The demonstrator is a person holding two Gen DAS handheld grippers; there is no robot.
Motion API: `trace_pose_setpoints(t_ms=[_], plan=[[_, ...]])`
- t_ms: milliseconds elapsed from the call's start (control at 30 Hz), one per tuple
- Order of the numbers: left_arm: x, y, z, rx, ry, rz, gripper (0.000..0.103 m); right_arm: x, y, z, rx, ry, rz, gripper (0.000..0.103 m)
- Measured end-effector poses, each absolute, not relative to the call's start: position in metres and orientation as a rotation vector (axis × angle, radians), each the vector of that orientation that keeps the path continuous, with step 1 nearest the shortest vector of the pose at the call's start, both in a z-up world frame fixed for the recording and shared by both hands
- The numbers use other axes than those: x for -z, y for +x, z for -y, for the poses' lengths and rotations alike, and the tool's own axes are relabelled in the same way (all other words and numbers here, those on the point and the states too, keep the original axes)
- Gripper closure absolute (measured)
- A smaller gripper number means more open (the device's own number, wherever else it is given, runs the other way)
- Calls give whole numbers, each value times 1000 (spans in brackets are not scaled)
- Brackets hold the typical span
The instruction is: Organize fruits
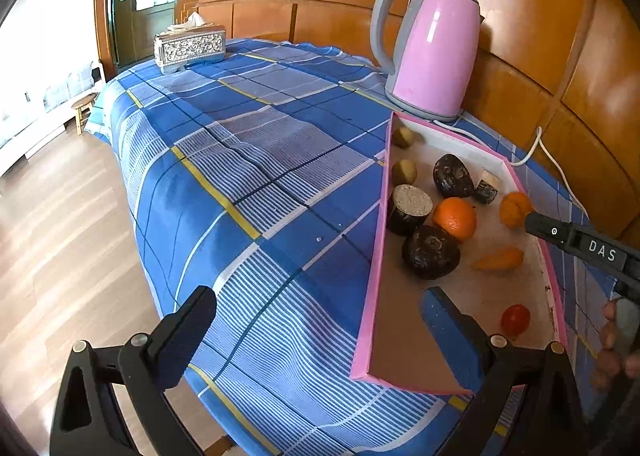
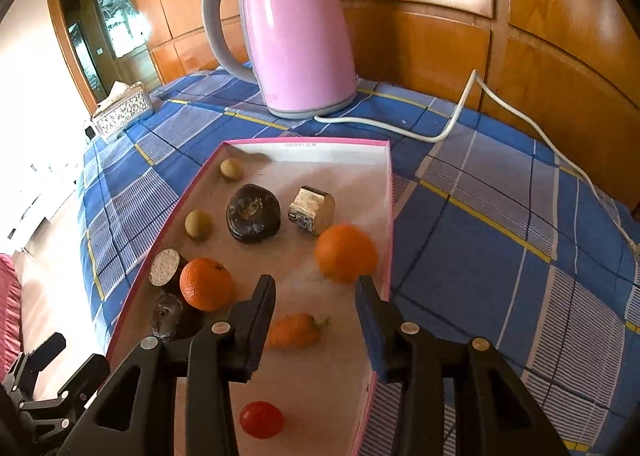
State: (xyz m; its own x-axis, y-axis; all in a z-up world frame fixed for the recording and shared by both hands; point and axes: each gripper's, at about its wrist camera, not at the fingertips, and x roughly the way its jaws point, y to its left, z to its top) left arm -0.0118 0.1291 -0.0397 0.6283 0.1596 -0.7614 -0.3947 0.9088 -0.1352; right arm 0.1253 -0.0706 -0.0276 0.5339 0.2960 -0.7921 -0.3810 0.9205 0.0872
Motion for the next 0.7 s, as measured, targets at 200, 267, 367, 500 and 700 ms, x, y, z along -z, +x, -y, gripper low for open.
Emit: trace_pose_setpoints(t_ms=[200, 267, 367, 500, 700], plan=[[36, -14, -123, -307, -292, -830, 0, 28, 113, 76, -406, -83, -924, 61], [35, -14, -121, -302, -287, -827, 0, 29, 108, 77, -402, -81, -925, 61], [33, -15, -117, -293, -279, -823, 0, 29, 99, 78, -392, -83, -920, 61], [27, -17, -112, -283, -256, -804, 0, 27, 86, 81, -372, -86, -906, 61], [16, -21, -100, -253, -212, -769, 0, 21, 62, 91, -312, -96, -871, 56]])
